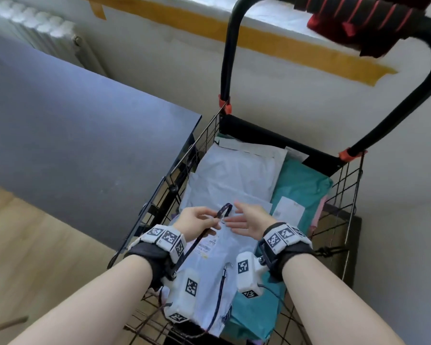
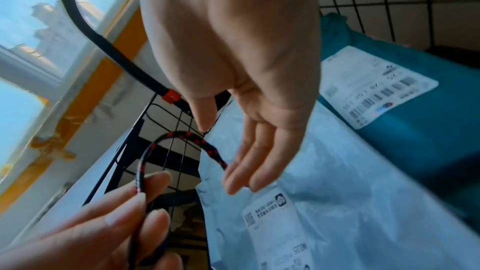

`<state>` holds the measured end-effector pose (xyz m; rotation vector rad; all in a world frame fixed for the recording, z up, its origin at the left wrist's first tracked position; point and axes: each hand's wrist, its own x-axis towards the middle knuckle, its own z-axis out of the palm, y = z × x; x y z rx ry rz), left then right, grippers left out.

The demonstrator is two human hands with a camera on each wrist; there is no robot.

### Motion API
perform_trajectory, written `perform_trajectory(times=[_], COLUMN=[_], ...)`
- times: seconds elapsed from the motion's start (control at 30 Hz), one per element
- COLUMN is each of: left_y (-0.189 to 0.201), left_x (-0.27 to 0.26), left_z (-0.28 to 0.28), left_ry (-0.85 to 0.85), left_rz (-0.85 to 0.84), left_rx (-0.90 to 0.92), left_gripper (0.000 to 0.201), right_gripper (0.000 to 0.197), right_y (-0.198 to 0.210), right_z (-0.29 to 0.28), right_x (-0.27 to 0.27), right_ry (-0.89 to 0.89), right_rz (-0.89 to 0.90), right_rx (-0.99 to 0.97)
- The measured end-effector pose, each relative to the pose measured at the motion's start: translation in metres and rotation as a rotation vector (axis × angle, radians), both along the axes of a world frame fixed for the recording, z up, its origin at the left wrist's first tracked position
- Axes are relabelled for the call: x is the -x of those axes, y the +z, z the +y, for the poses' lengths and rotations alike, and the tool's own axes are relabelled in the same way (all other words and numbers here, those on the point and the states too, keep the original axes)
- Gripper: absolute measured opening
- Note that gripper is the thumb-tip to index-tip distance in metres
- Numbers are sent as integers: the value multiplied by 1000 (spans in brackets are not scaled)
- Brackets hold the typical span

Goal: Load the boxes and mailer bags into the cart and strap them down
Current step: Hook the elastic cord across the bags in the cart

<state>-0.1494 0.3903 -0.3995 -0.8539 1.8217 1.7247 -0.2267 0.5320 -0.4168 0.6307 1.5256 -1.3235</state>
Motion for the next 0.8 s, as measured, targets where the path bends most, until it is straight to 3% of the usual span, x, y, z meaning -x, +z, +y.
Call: perform_trajectory(times=[0.13, 0.27, 0.37, 0.53, 0.73, 0.8], left_y=[-6, -15, -22, -40, -57, -60], left_x=[11, 16, 18, 21, 21, 22], left_z=[-14, -22, -24, -32, -47, -48], left_ry=[-87, -68, -62, -40, 87, 115], left_rz=[-45, -101, -117, -50, -28, -23], left_rx=[-30, -34, 11, 264, 288, 286], left_gripper=[11, 19, 19, 18, 16, 16], right_gripper=[9, 35, 43, 29, 34, 28], right_y=[-6, -5, -4, -23, -46, -49], right_z=[-16, -27, -38, -57, -72, -71], right_x=[21, 45, 55, 65, 75, 77], right_ry=[-227, -300, -188, 30, 210, 240], right_rz=[62, 148, 265, 422, 511, 551], right_rx=[137, 229, 153, 31, 12, 1])
